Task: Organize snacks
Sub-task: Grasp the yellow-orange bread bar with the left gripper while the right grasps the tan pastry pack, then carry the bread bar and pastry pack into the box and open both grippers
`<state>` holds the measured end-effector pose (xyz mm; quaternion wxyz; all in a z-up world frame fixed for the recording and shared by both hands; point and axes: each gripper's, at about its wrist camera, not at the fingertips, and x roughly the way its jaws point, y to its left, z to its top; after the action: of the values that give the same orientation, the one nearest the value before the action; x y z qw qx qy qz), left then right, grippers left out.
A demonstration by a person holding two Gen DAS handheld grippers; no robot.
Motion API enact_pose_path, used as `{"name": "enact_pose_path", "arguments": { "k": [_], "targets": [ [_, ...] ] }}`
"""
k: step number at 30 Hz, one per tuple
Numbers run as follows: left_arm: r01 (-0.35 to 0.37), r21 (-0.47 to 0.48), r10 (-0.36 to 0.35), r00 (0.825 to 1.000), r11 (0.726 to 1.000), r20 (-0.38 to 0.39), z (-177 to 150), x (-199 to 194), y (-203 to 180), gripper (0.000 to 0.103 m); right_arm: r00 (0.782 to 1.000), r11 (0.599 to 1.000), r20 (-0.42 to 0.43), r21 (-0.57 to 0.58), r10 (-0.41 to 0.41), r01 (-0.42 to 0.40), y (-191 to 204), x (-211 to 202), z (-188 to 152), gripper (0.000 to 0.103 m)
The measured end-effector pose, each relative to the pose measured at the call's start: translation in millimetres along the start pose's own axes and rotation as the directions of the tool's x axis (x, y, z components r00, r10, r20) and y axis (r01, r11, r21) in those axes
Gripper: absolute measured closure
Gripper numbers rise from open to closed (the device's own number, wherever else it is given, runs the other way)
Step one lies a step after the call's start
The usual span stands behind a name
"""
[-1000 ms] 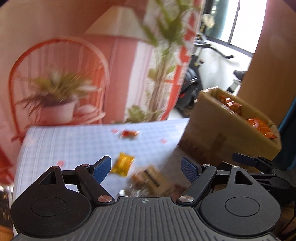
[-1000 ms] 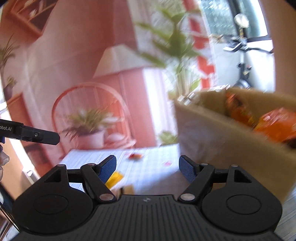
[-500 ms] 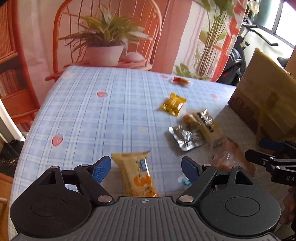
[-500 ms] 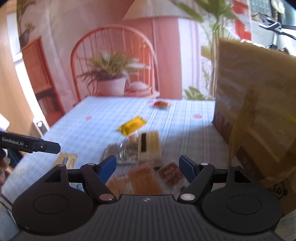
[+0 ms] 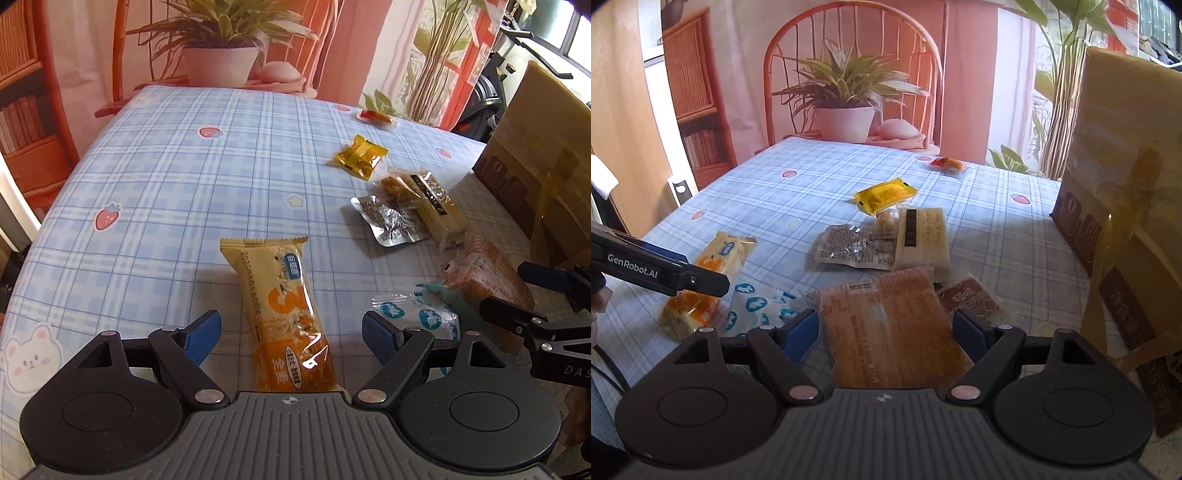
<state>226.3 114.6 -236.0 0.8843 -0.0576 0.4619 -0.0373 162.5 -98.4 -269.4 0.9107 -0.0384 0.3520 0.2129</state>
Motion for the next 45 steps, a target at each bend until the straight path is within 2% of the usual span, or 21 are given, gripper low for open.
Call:
{"name": "enact_pose_path", "arguments": {
  "k": [8, 10, 12, 14, 22, 30, 36, 41, 45],
  "targets": [
    [-0.005, -0.009, 0.005, 1.0, 1.0, -0.007, -7, 5, -3, 0.021, 1.0, 0.999, -0.003, 0.038, 0.023, -0.023, -9, 3, -4, 0.021],
    [-0.016, -0.001, 0.016, 1.0, 1.0, 0.005, -7, 4, -4, 0.029, 1.0, 0.999, 0.001, 0.04, 0.027, -0.027, -10, 2, -4, 0.022],
    [-0.026, 0.01, 0.026, 1.0, 1.0, 0.017, -7, 2, -5, 0.049, 0.999, 0.999, 0.004, 0.041, 0.032, -0.032, -10, 2, -4, 0.023],
    [-0.022, 0.004, 0.022, 0.999, 1.0, 0.023, -6, 2, -4, 0.054, 0.999, 0.999, 0.006, 0.043, 0.034, -0.034, -11, 2, -4, 0.023],
    [0.019, 0.044, -0.02, 0.999, 0.999, 0.04, -11, 2, -12, 0.054, 0.999, 0.997, 0.011, 0.064, 0.037, -0.038, -12, 4, -7, 0.02],
    [-0.013, 0.099, 0.008, 0.998, 0.995, 0.056, -15, 5, -23, 0.054, 0.999, 0.995, 0.017, 0.088, 0.045, -0.046, -15, 5, -11, 0.019],
    [-0.027, 0.091, 0.02, 0.997, 0.996, 0.075, -18, 6, -26, 0.054, 0.999, 0.994, 0.018, 0.099, 0.045, -0.047, -15, 3, -12, 0.02],
    [-0.011, 0.072, 0.005, 0.997, 0.997, 0.079, -18, 4, -23, 0.054, 0.999, 0.996, 0.003, 0.08, 0.039, -0.039, -13, 7, -12, 0.02],
    [0.014, 0.021, -0.015, 0.997, 1.0, 0.081, -17, 3, -14, 0.058, 0.998, 0.993, -0.002, 0.107, 0.06, -0.059, -17, 11, -11, 0.021]
  ]
}}
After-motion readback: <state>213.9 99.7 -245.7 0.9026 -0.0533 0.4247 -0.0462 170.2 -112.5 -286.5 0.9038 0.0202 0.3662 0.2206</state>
